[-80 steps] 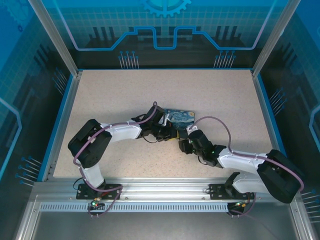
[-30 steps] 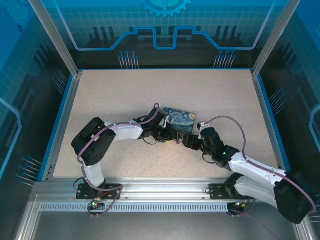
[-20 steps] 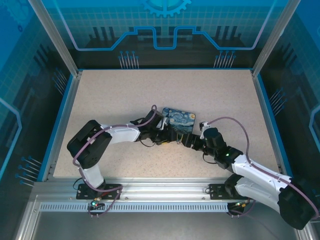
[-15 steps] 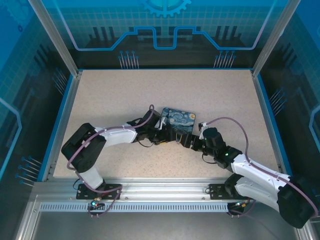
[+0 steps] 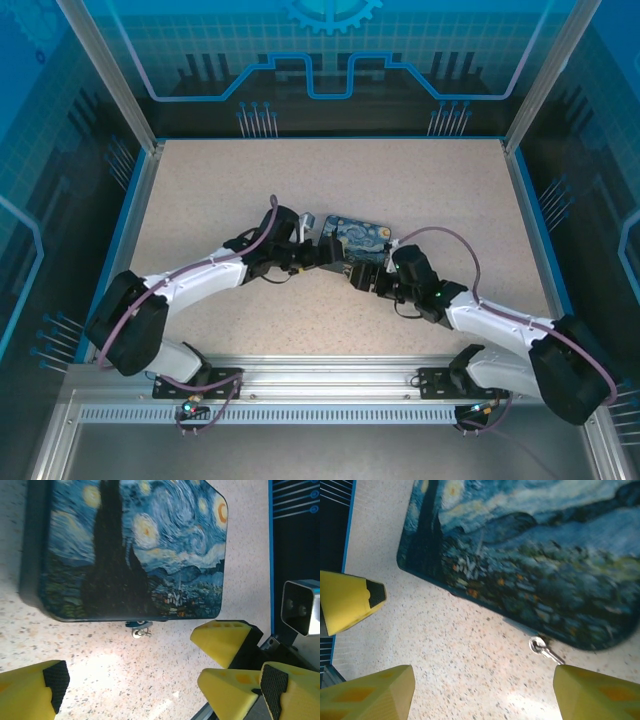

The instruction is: Unlock the padlock with the key

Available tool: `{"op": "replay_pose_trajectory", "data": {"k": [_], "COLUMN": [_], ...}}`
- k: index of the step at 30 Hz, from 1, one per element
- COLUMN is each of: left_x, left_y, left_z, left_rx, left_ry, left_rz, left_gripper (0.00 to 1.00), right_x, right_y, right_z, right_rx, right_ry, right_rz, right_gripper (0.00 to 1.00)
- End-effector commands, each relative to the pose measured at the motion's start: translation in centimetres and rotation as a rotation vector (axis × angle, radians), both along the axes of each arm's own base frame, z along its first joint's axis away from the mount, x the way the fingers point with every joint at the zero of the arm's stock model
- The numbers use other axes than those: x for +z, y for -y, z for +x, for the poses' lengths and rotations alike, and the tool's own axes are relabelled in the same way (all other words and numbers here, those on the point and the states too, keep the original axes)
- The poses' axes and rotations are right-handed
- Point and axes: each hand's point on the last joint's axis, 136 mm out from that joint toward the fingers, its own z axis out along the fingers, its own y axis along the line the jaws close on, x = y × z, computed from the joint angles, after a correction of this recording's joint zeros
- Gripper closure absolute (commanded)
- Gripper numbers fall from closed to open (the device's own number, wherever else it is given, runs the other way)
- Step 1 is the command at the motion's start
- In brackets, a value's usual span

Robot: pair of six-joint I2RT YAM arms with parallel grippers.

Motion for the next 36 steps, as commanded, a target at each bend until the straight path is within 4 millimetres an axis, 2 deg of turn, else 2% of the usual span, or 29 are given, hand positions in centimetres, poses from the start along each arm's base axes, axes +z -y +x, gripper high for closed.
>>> {"op": "replay_pose_trajectory", "data": {"k": [1,11,17,20,26,29,35,36], "left_x": [-0.5,-0.9,-0.7,-0.8,-1.0,-0.9,-0.6,-0.6], "left_y": [-2.2,-4.5,-5.0,-5.2,-5.2,-4.8,-4.1,-4.1], "left_z": [0.0,0.1,0.6,0.9,2.1,2.7,3.4,3.5], "left_rx": [0.059,0.105,0.124,0.132,0.154,0.152,0.143,0.143], "left_ry": [-0.010,-0.021,-0.018,-0.021,-0.030,-0.041,-0.042,-0.042], "left_rz": [0.031,0.021,-0.003,-0.002,-0.009,-0.024,-0.039,-0.039], "left_gripper": [0.01,0.01,0.01,0.01,0.01,0.01,0.01,0.01], "right_x": [1.3,0.7,1.6,1.8,0.6,-0.7,-2.5,-2.8], "right_y": [-0.5,-1.4,-2.1,-2.1,0.4,0.7,-0.4,-0.4], "right_z": [2.1,6.3,9.0,8.2,5.6,4.9,4.9,5.0], "right_rx": [-0.007,-0.028,-0.011,0.017,-0.003,0.025,0.149,0.161], "right_ry": [0.034,0.002,-0.001,-0.006,-0.006,-0.010,0.015,0.020], "right_rz": [-0.004,-0.040,-0.051,-0.053,-0.105,-0.132,-0.176,-0.183], "right_gripper": [0.26,0.27,0.29,0.31,0.32,0.37,0.57,0.57]}}
